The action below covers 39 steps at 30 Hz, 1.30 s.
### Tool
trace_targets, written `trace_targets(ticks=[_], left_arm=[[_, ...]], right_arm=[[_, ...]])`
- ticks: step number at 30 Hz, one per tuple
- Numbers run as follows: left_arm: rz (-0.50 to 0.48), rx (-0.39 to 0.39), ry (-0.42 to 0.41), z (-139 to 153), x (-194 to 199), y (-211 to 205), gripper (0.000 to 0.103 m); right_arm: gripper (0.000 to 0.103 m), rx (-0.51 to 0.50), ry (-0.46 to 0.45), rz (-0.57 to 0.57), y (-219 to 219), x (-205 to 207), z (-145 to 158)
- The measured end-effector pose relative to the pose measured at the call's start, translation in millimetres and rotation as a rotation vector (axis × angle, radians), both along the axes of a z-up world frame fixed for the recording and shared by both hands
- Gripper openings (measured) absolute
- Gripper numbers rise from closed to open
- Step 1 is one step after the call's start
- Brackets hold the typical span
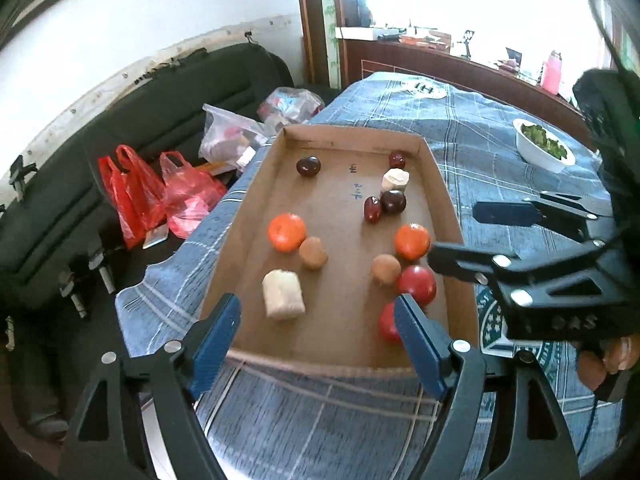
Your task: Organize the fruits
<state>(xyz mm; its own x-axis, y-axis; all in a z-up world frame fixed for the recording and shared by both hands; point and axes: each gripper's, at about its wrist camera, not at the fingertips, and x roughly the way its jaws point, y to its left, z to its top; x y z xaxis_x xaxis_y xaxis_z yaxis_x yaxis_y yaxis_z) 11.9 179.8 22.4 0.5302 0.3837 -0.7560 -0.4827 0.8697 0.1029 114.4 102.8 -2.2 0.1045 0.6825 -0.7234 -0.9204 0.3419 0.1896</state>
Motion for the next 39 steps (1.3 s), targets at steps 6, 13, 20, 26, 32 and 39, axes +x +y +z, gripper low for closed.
trace_targets(ticks=[6,13,20,26,32,39], left_arm=[[0.012,0.025,-0.018,3,-28,-10,0.079],[0.022,0.033,0.001,-4,-52,-21,0.079],[-0.003,0.04,-0.021,-5,-74,-35,0.08],[-0.002,0.035,-0.026,-6,-83,-40,0.08],[-0.002,0.051,-0.022,-7,-87,-45,0.08],[-0.006,0.064,-0.025,-4,-90,-48,0.08]], right_arm=[[0.086,-0.009,-0.058,0.112,-23,-33,2],[0.088,-0.009,-0.122,0.217,-43,-64,0],[0.088,-0.057,-0.158,0.303,-53,-96,-12],[0.088,-0.075,-0.164,0.311,-60,-105,-19],[0.088,-0.078,-0.169,0.307,-63,-104,-19],[0.088,-0.084,-0.178,0.318,-62,-105,-19]])
